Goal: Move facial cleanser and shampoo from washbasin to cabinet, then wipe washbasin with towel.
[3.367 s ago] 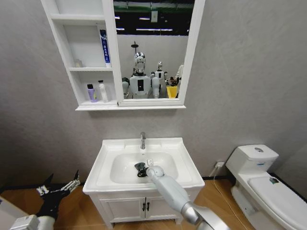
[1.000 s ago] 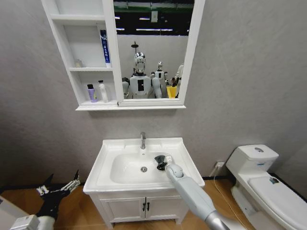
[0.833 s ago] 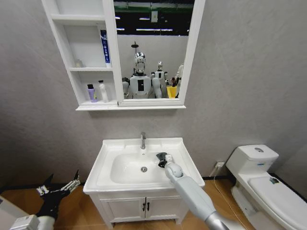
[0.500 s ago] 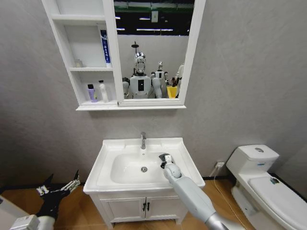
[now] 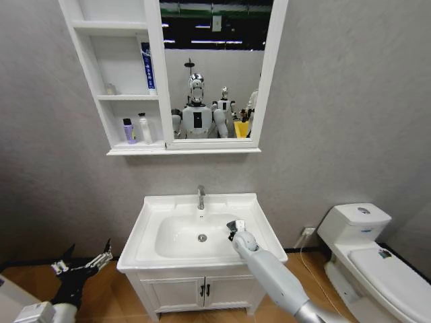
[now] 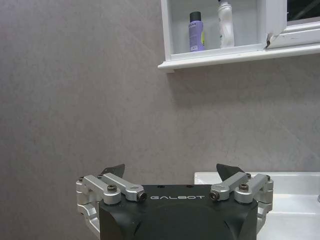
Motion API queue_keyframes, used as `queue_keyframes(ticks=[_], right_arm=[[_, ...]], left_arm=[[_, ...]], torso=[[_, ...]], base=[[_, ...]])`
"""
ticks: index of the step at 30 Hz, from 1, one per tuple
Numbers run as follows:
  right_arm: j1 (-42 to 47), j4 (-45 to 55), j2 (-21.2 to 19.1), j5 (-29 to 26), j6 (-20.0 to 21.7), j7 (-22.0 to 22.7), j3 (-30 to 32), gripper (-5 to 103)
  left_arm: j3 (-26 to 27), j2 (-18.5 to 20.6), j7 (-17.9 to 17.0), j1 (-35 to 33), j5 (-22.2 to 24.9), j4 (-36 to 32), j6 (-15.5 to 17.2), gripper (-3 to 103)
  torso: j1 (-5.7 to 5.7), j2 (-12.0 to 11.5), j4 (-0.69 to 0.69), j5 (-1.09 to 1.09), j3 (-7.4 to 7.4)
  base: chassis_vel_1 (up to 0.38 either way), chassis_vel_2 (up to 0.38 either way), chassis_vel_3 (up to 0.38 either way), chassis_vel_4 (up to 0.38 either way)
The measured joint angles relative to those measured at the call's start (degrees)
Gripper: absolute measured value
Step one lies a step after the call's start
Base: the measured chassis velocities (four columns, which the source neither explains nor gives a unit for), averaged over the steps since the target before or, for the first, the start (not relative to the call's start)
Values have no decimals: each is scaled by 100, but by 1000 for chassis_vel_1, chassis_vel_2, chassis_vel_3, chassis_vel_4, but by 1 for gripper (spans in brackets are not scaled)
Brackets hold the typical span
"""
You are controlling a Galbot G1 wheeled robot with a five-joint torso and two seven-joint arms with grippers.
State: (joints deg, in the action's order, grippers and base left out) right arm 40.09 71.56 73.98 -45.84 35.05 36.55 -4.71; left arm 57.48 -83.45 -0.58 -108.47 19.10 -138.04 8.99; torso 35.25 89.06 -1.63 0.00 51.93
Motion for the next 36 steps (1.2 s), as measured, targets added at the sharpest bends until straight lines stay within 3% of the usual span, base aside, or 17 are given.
queue_keyframes(ticks=[13,17,25,30,36], right_arm=[[-150,-817,411,547,-247,-1147,-114,5],[-221,-1285,655,1037,-534,-1770,-100,5],[-299,-1701,1005,1203,-772,-2343,-143,5],[-467,-2273,1409,1460,-1181,-3046,-157,5],[-564,-2584,1624,1654,-1407,-3304,-109,5]], left_arm=[[0,0,0,0,0,0,0,100],[0,0,0,0,0,0,0,100],[0,0,0,0,0,0,0,100],[0,0,0,0,0,0,0,100],[0,0,0,0,0,0,0,100]], torso=[[0,1,-3,-1,0],[-1,1,-3,-2,-1],[0,1,-3,-1,0],[1,1,-1,-2,-1],[2,0,-1,-1,0]], base=[[0,0,0,0],[0,0,0,0],[0,0,0,0],[0,0,0,0],[0,0,0,0]])
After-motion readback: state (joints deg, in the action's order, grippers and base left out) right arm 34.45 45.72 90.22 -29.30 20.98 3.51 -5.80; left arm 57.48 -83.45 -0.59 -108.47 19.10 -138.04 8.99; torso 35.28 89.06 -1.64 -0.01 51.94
